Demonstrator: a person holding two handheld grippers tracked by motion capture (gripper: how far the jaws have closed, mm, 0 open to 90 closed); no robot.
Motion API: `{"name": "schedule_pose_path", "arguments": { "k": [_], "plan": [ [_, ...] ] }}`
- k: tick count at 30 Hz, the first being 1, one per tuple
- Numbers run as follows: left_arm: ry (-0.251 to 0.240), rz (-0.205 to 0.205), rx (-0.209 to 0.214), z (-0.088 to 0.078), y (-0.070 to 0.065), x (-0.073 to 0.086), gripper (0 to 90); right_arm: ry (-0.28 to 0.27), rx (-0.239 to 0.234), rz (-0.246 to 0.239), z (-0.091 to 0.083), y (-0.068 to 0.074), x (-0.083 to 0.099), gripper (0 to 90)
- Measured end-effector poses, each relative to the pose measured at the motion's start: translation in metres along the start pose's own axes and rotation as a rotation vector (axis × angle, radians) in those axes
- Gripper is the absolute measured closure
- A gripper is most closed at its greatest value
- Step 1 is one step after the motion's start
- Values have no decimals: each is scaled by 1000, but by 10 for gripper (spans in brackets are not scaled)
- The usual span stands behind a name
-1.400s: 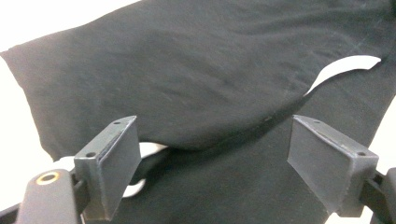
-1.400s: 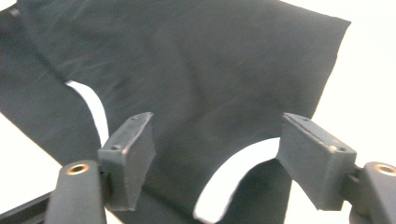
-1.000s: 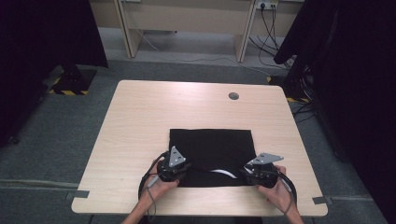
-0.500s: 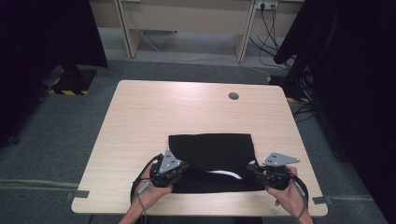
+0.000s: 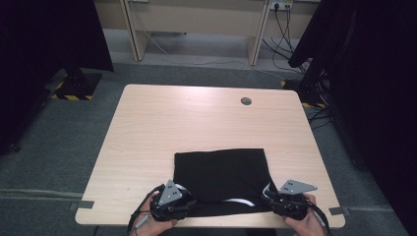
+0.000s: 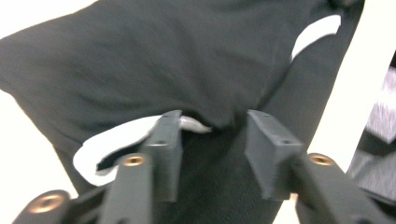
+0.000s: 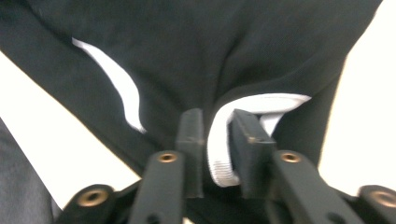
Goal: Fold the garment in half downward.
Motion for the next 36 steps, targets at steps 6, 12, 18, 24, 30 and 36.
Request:
{"name": "schedule_pose_path", "arguments": {
  "k": [6,12,18,24,30,36],
  "plan": [
    [-15,-44,-45,-4,8,-10,282,-70,42,3,-9,-5,-25,490],
    [60,-88,-62,2,14,2,204,-56,22,-9,12,-9,-39,433],
    [107,-78,-73,5,15,12,173,-6,-4,-19,36,-11,-41,421],
    [124,-57,-80,8,14,14,171,34,35,-25,44,-15,-38,431],
    [127,6,-117,19,15,10,186,22,68,-24,45,-18,-36,430],
    [135,33,-110,38,16,-4,185,12,96,1,38,-29,-31,430]
  ]
}}
Point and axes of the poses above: each handheld gripper's, and its own axes: z roughly forward along the jaws, x roughly out of its underside, y roughly to its left, the point moved 5 cm from there along z, roughly forward along the jaws, and after that the axes turned 9 degrees about -x, right-handed, at the moved point
